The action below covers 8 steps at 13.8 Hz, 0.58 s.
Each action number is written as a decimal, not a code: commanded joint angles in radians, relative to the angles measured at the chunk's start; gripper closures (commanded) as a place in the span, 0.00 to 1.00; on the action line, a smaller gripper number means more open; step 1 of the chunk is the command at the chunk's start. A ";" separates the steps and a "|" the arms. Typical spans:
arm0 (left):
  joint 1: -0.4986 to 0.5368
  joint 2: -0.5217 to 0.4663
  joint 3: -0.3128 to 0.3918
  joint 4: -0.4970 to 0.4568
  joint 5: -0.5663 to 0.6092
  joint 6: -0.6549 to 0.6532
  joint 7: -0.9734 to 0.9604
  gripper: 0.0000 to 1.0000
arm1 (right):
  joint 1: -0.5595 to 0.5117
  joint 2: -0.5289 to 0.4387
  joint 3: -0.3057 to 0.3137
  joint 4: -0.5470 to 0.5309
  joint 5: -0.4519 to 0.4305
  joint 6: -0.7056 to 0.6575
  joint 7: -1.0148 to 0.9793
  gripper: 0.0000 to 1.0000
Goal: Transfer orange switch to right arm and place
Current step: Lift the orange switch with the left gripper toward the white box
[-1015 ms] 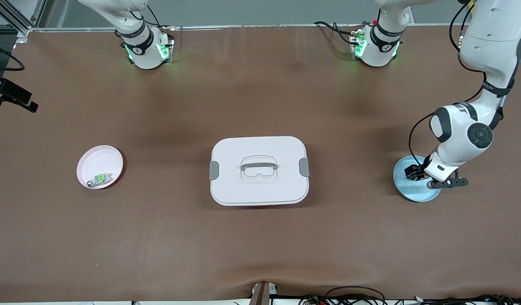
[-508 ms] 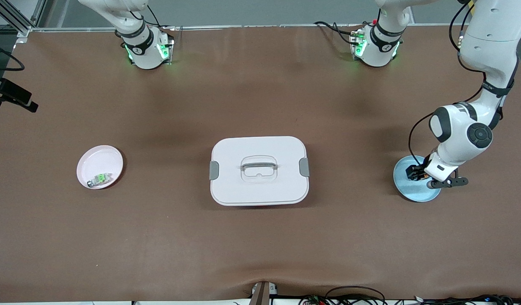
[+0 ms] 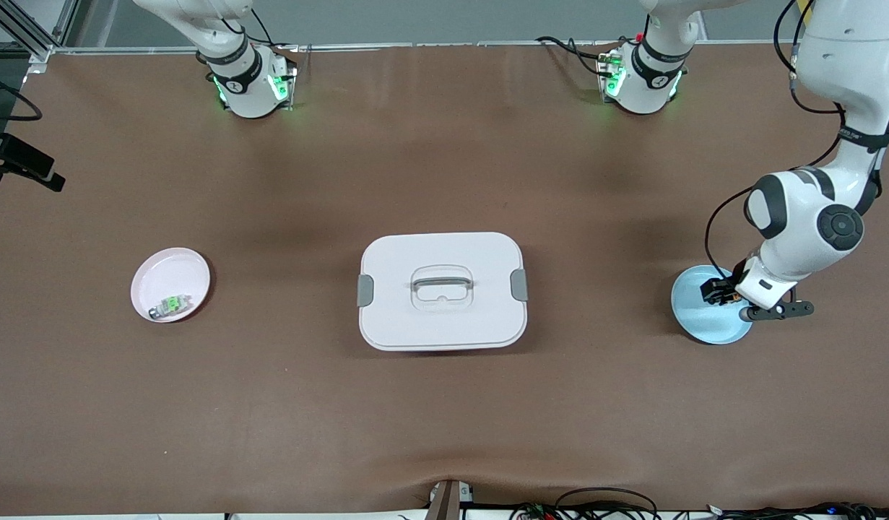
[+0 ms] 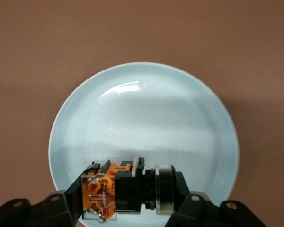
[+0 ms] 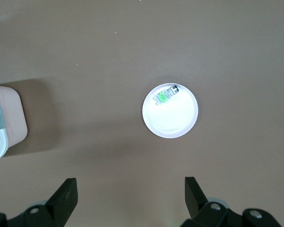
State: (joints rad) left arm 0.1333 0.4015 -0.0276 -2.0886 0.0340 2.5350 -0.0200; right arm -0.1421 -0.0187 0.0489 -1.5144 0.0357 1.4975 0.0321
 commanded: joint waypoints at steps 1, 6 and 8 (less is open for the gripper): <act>0.006 -0.053 -0.063 0.039 -0.012 -0.111 -0.104 1.00 | -0.007 0.006 0.009 0.016 -0.014 -0.008 -0.008 0.00; 0.005 -0.075 -0.179 0.192 -0.127 -0.309 -0.358 1.00 | -0.007 0.008 0.009 0.016 -0.014 -0.008 -0.008 0.00; -0.001 -0.069 -0.230 0.269 -0.176 -0.361 -0.466 1.00 | -0.004 0.013 0.011 0.014 -0.014 -0.008 -0.008 0.00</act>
State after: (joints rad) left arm 0.1300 0.3288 -0.2195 -1.8925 -0.0986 2.2379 -0.4040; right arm -0.1419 -0.0173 0.0498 -1.5144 0.0357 1.4975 0.0320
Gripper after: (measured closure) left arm 0.269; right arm 0.000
